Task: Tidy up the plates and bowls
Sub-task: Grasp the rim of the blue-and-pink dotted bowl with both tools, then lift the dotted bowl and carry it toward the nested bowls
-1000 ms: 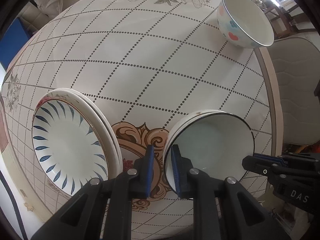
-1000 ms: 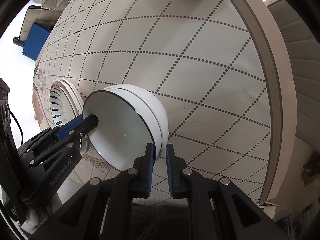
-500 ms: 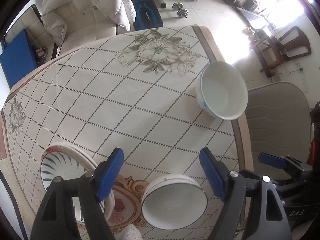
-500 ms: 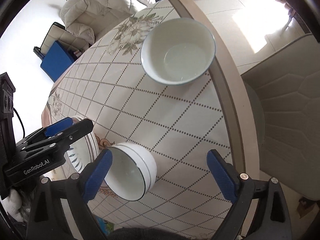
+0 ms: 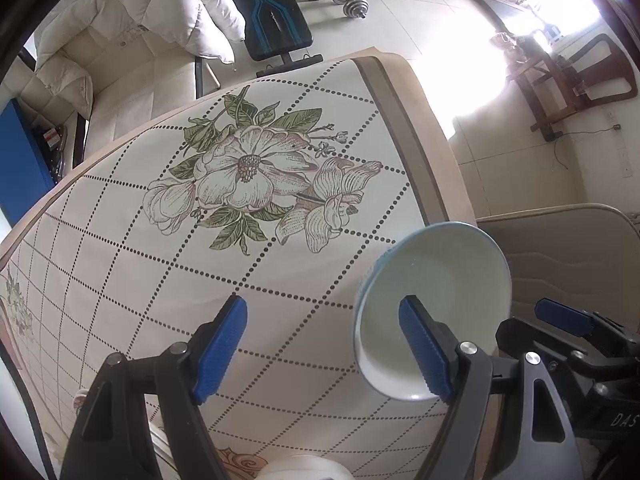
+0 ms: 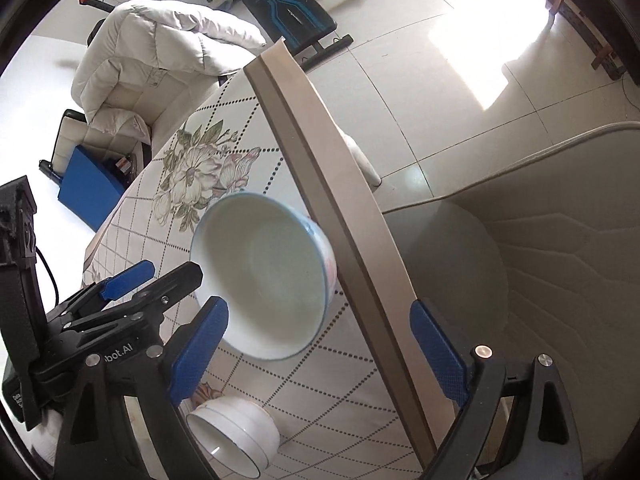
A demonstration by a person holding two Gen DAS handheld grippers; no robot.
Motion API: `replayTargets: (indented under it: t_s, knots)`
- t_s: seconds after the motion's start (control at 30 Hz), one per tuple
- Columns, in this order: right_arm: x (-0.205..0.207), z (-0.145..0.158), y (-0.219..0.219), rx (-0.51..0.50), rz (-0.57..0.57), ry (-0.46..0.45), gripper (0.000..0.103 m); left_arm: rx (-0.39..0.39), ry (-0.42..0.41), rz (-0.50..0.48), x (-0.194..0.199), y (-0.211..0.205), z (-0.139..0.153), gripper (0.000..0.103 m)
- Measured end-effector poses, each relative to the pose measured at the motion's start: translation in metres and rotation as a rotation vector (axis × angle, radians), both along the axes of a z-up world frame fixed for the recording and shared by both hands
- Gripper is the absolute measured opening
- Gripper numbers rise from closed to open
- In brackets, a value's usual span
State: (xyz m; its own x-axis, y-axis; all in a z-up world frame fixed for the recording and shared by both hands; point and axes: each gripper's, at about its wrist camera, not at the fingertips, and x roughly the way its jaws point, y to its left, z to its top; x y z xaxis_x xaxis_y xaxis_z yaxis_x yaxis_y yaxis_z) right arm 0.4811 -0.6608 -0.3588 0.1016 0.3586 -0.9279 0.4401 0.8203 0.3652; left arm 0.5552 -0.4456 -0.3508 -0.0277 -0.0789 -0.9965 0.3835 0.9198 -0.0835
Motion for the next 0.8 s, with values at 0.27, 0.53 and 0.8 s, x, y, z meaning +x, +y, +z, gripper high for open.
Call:
replayTargets:
  t_s: [0.27,0.53,0.8]
  knots:
    - [0.014,-0.040,-0.006,0.049,-0.010,0.056,0.057,-0.036,0.089,0.003,0.001,-0.010,-0.028,0.035]
    - [0.019,-0.051,0.004,0.067,0.001,0.066,0.014,-0.066,0.100,0.036,-0.006,-0.008,-0.029,0.010]
    - [0.019,-0.045,0.011,0.089,0.003,0.084,0.011,-0.042,0.060,0.019,-0.002,-0.009,-0.016,0.010]
